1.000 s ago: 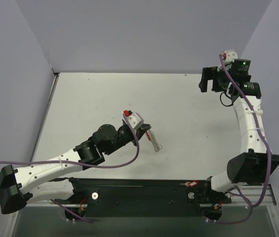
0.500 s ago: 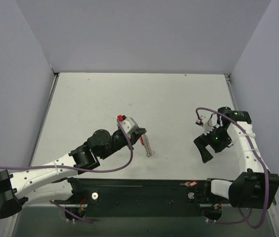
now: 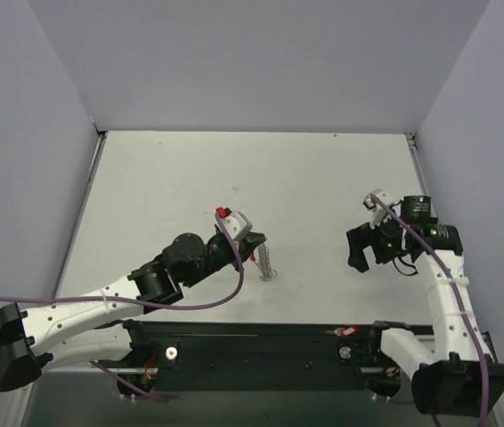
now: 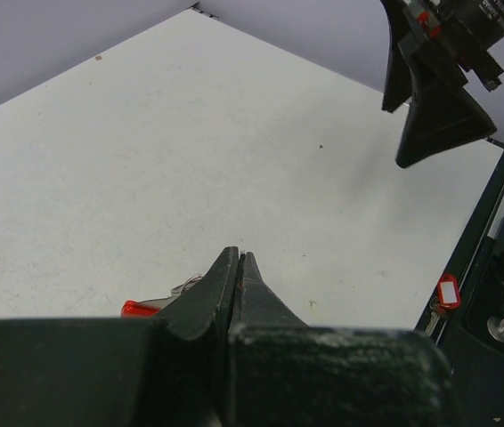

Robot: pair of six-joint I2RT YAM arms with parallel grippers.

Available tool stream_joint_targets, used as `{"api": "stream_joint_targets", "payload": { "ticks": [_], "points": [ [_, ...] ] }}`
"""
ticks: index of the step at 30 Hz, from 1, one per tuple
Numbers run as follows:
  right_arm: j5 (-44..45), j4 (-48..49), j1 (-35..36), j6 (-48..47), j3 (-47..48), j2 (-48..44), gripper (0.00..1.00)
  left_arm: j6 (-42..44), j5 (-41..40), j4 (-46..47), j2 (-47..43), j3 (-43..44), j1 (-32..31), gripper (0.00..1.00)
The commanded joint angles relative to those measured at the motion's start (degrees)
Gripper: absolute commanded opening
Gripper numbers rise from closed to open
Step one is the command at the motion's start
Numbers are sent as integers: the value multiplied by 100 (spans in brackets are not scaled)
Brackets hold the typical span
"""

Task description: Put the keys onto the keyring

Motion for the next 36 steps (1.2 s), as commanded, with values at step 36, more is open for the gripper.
{"api": "stream_joint_targets", "payload": {
  "ticks": [36],
  "points": [
    [-3362, 12078, -1587, 3900, -3967, 1733, 100, -678, -387, -819, 4295, 2193, 1256, 16]
  ]
}}
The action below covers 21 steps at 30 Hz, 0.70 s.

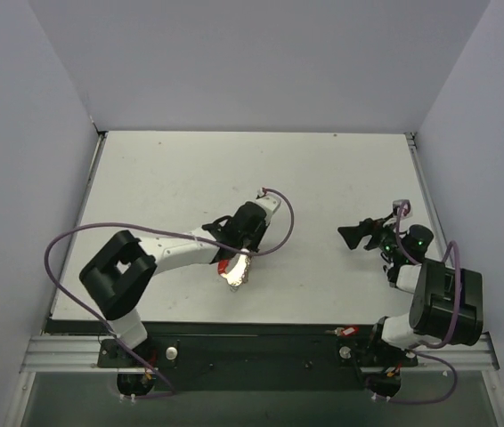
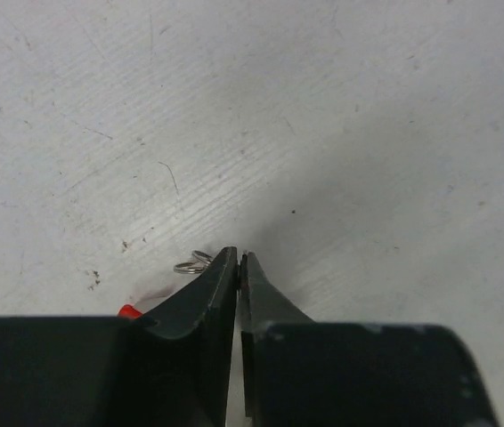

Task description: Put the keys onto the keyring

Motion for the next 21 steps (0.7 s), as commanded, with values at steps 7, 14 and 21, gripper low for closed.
{"api": "stream_joint_targets", "payload": {
  "ticks": [7, 14, 21],
  "points": [
    [-887, -2483, -92, -82, 1430, -1929, 100, -335, 132, 811, -372, 605, 135, 70],
    [516, -7340, -364, -1329, 4006, -1852, 100, -1431, 18, -872, -577, 1202, -962, 71],
    [1397, -8309, -751, -1180, 4713, -1817, 100, -3138, 589, -2124, 573, 2309, -2290, 63]
  ]
}}
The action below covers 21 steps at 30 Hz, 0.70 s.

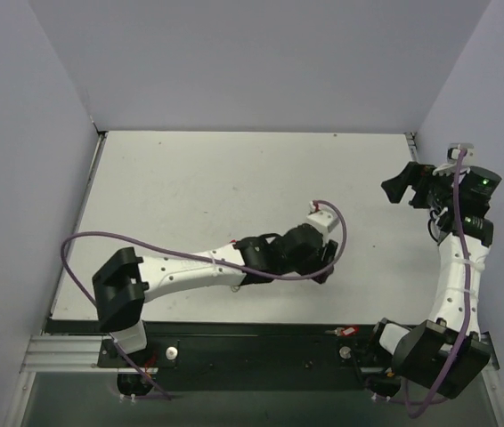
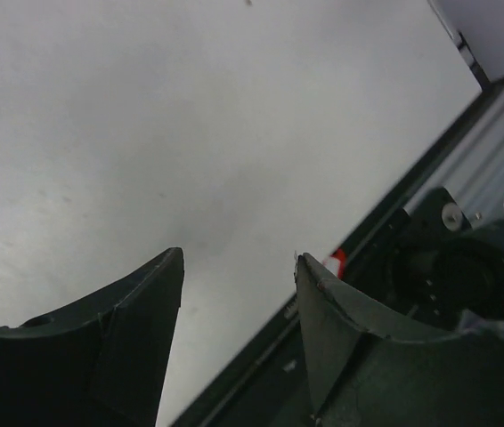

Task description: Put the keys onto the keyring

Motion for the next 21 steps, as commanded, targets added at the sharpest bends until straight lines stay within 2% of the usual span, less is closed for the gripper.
{"api": "stream_joint_targets", "payload": {
  "ticks": [1, 7, 12, 18, 21],
  "points": [
    [589, -1199, -176, -153, 210, -13, 100, -1381, 372, -1119, 662, 387, -570, 63],
    [652, -1199, -554, 31, 236, 39, 100, -2139, 794, -628, 1189, 237, -1028, 59],
    [133, -1287, -1099, 67, 324, 311, 100, -2183, 1136, -619, 2006, 746, -1309, 59],
    [-350, -1313, -1433, 67, 263, 400, 100, -2280, 1340, -689, 2403, 923, -1318, 59],
    [-482, -1305, -1477, 67, 219, 382, 100, -2210, 1340, -1048, 2771, 1465, -1327, 59]
  ]
}}
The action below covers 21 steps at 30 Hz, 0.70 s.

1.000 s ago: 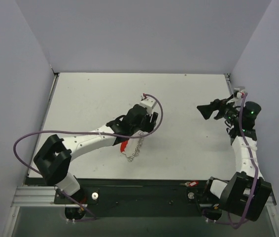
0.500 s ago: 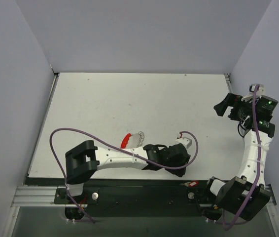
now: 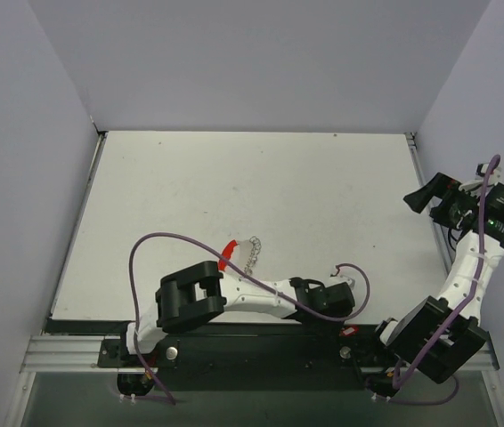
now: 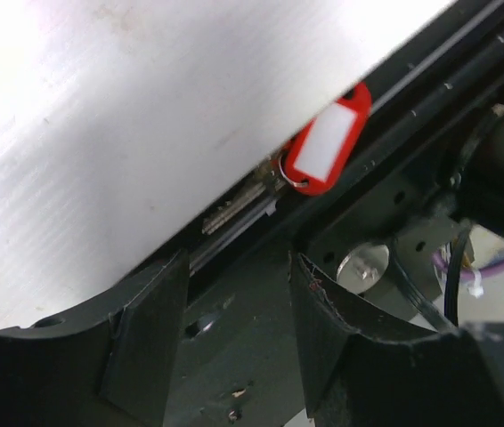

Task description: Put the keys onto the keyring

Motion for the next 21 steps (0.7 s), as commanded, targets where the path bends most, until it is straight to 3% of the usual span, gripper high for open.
{"api": "stream_joint_targets", "payload": {
  "ticks": [1, 7, 9, 13, 17, 21],
  "points": [
    [-507, -22, -103, 16, 96, -55, 100, -27, 105, -526, 422, 969, 0, 59],
    [-595, -13, -155, -1, 35, -108, 100, -52, -177, -1521, 1038, 1858, 0, 59],
    [-639, -13, -173, -19, 35, -99, 100, -157, -72, -1138, 881, 1658, 0, 59],
    [-797, -13, -234, -36, 8, -82, 100, -456, -211, -82, 117, 394, 70, 59],
    [-937, -13, -278, -71, -27, -46, 100, -737, -308, 552, -384, -118, 96, 58],
    [-1017, -13, -314, -80, -44, -46, 100, -843, -379, 851, -587, -348, 105, 45]
  ]
}}
